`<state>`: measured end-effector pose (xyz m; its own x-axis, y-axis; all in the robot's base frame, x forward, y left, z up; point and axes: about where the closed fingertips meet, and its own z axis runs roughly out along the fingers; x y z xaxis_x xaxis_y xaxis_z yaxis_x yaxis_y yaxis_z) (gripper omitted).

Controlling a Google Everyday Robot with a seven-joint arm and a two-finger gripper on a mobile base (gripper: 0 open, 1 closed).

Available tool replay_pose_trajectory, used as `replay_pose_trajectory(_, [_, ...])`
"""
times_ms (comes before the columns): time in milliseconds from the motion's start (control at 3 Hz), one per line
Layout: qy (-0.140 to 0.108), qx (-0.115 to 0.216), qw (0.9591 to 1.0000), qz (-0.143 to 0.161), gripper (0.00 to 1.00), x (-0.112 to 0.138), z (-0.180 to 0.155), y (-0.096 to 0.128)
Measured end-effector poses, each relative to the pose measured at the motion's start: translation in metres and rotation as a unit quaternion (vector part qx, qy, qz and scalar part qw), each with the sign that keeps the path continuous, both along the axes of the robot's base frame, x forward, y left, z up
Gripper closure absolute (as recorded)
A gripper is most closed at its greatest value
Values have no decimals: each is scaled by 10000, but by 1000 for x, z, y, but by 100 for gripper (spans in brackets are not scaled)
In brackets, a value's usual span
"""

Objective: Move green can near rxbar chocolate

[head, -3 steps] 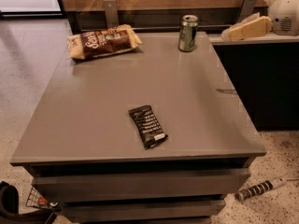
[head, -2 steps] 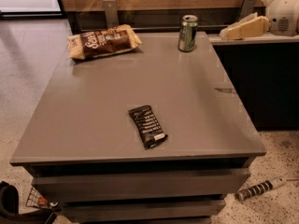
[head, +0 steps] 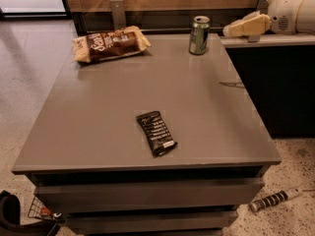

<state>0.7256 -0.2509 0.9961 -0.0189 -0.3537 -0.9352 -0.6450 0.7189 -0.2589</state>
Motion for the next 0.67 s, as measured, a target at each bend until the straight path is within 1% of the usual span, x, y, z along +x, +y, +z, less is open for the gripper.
replay_pose_trajectory(333, [2,110,9999,-80,0,39,-11,7])
replay_pose_trajectory(667, [43,184,9997,-178,0,69,-25,14])
